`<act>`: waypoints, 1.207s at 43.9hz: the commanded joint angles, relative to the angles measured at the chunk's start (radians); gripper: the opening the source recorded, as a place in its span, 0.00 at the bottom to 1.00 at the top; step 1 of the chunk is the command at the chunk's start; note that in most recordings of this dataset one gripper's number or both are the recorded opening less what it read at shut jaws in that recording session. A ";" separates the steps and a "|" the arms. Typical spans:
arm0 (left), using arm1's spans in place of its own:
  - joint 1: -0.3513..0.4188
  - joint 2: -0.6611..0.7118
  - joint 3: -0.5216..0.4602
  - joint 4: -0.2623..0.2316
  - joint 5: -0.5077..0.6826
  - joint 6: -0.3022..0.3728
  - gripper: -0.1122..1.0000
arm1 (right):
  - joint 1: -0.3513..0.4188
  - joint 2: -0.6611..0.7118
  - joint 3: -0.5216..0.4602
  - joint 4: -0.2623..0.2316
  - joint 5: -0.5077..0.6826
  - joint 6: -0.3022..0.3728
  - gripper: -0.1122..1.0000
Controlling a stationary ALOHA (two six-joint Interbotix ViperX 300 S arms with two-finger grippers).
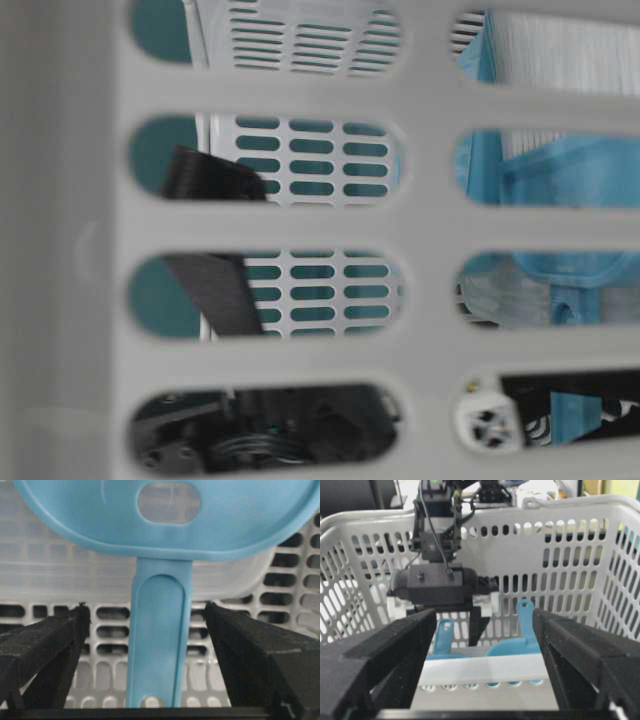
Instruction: Pick up the hand brush from the shopping basket with the left arm.
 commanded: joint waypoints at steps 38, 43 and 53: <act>-0.025 -0.014 0.029 0.003 -0.071 0.018 0.31 | -0.002 0.005 0.002 0.003 -0.009 0.006 0.77; -0.029 -0.028 0.026 0.003 -0.069 0.029 0.32 | -0.002 0.005 0.005 0.005 -0.009 0.006 0.77; -0.041 -0.067 0.009 0.003 -0.058 0.043 0.32 | -0.002 0.005 0.009 0.005 -0.009 0.023 0.77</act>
